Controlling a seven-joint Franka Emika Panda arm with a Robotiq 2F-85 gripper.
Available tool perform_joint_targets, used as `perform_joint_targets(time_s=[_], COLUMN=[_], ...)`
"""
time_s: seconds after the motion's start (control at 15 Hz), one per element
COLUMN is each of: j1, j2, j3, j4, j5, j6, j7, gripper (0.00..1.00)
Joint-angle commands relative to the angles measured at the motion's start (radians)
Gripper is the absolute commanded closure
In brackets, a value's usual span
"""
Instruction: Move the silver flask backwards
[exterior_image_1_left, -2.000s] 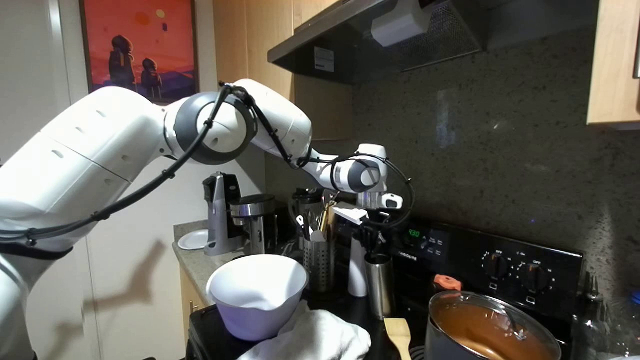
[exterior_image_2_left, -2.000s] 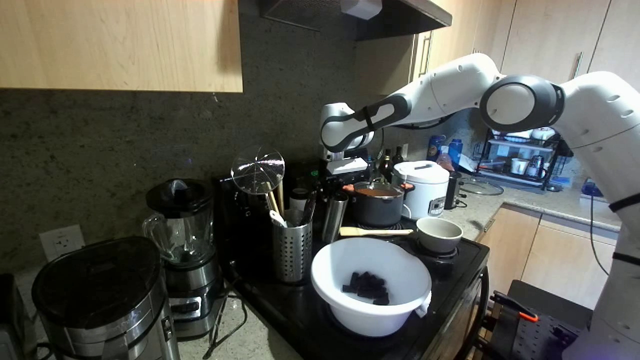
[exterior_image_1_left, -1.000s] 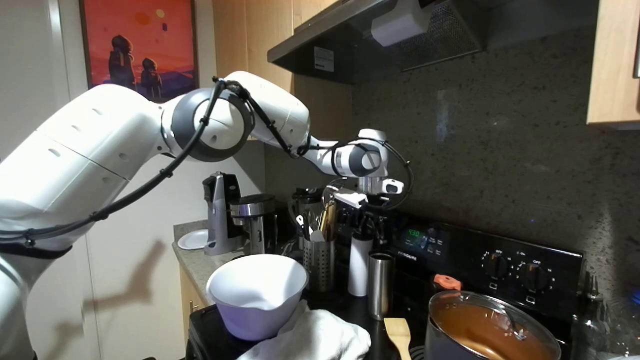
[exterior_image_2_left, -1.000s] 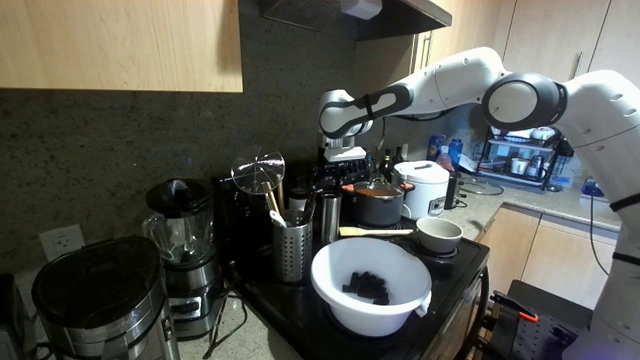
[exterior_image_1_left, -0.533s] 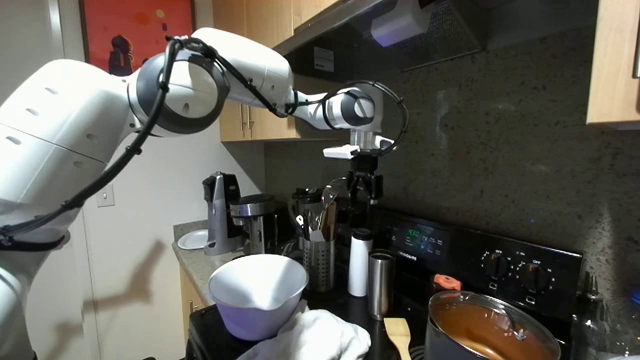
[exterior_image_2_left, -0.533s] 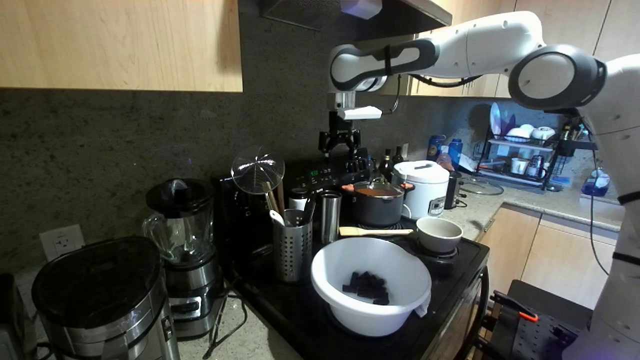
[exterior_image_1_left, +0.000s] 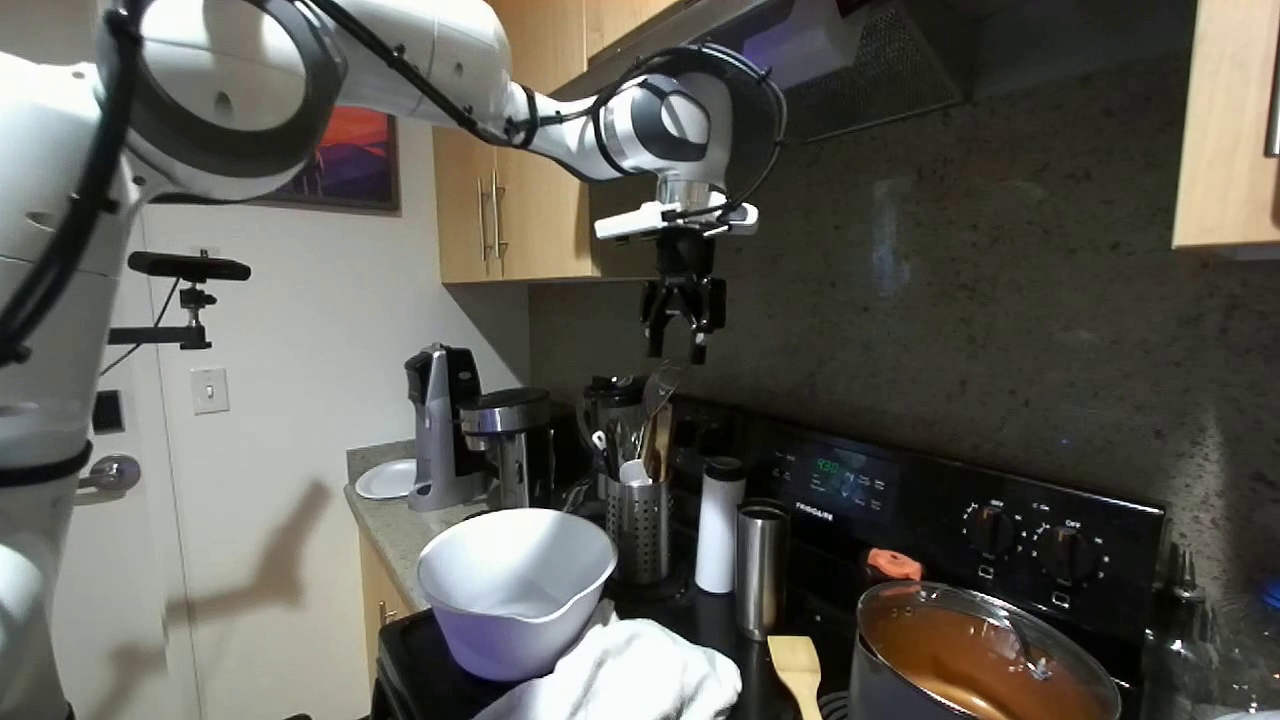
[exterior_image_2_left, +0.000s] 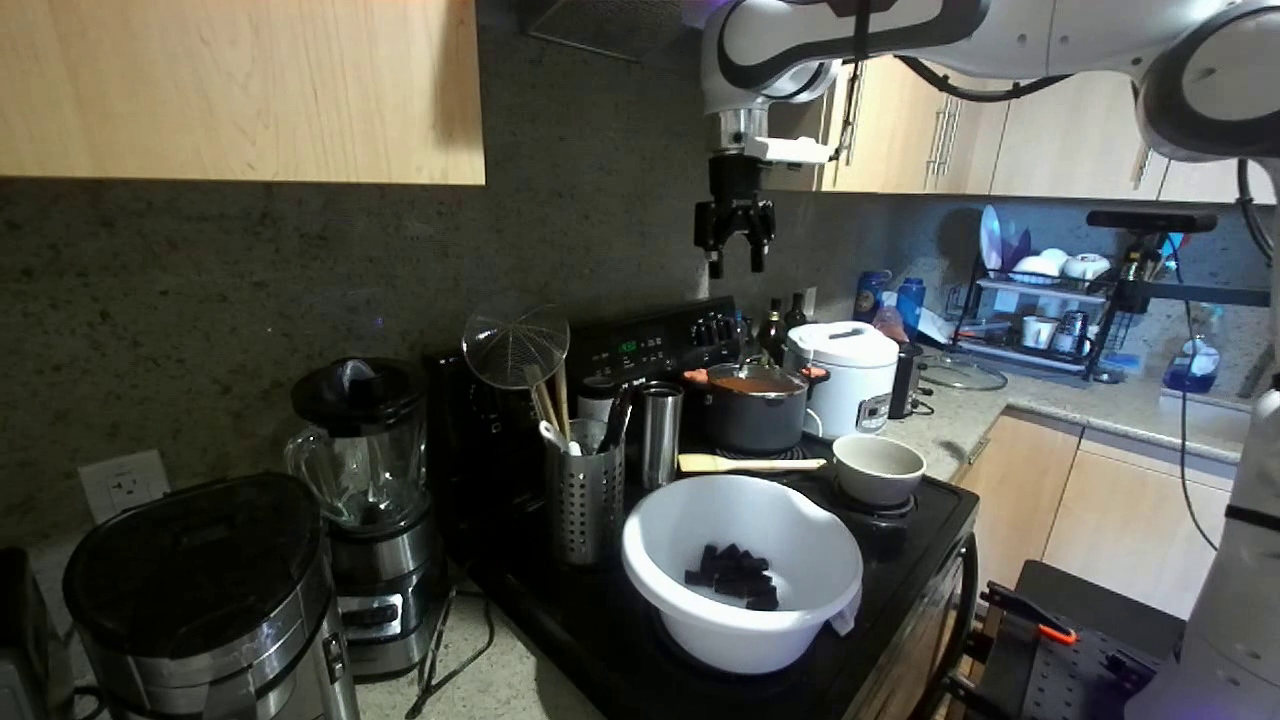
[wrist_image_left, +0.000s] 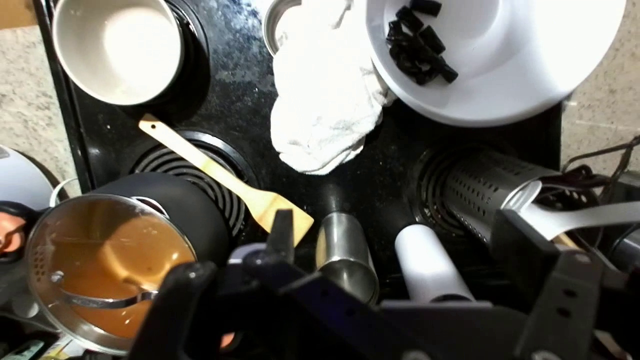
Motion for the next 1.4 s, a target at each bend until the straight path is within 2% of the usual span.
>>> perform_joint_targets(time_s=[0.0, 0.2, 0.33, 0.73, 1.0, 1.33], j1=[0.010, 0.006, -0.006, -0.040, -0.055, -0.058], j2=[-0.159, -0.221, -0.276, -0.439, -0.527, -0.587], j3=[0.019, 0.031, 0.035, 0.019, 0.012, 0.020], j4=[-0.240, -0.410, -0.526, -0.640, -0.659, -0.668], j5=[-0.110, -0.244, -0.277, -0.141, -0.058, -0.007], j6=[-0.010, 0.012, 0.018, -0.011, -0.020, 0.012], j7=[0.008, 0.058, 0.051, -0.041, -0.085, -0.080], gripper=[0.00, 0.00, 0.00, 0.00, 0.00, 0.00])
